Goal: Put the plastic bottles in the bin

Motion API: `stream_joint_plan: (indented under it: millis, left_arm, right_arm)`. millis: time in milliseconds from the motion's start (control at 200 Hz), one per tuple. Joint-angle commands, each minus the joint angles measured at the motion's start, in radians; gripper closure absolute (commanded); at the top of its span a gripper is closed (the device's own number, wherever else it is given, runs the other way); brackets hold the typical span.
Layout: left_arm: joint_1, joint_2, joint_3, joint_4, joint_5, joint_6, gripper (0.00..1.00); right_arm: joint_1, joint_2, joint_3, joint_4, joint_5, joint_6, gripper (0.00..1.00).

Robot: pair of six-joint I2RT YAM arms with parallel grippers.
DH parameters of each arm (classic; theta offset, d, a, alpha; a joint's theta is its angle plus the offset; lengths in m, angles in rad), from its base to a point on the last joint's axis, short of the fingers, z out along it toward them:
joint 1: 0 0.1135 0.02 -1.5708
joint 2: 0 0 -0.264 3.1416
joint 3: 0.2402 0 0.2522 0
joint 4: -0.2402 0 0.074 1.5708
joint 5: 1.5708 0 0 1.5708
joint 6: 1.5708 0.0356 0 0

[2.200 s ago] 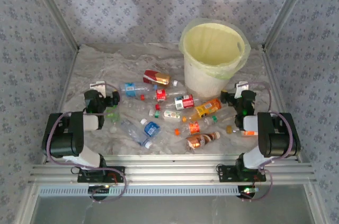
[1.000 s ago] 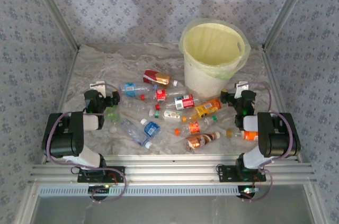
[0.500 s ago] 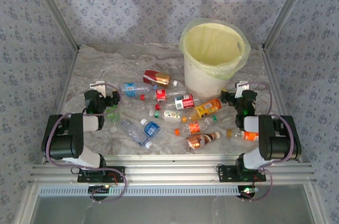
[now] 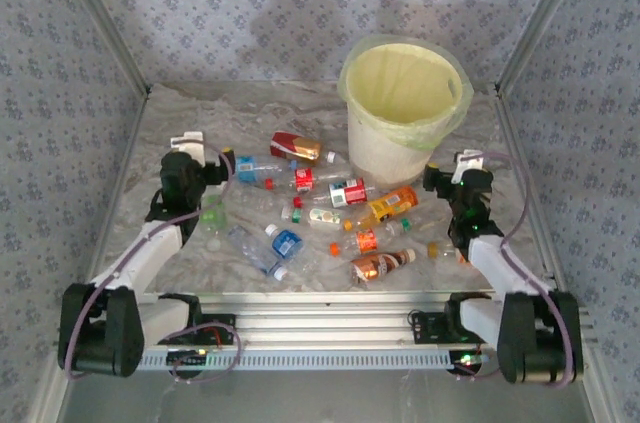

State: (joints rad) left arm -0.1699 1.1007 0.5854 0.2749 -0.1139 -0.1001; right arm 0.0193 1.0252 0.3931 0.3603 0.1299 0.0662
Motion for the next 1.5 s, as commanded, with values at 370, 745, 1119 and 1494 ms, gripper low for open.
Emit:
stream_joint_plan:
  millis: [370,745,1119,1494]
  left_arm:
    - [-0.377,-0.023,0.363,-0.58,0.305,-0.075,0.0]
    - [-0.519,0.024,0.438,-0.7,0.506,0.038,0.0]
    - [-0.56,-0.053,0.426,-0.694,0.513,0.054,0.0]
    - [-0.563,-0.091,0.415,-0.68,0.523,0.054,0.0]
  right_arm:
    - [0.031,-0.28,0.17,-0.799,0.166,0.512,0.0]
    - [0.028,-0.155,0.378,-1.337,0.268,0.82,0.04]
    - [-0.119,-0.114,0.278,-1.357,0.084,0.913,0.11]
    - [-0.146,-0.039,0.196,-1.202,0.024,0.965,0.14]
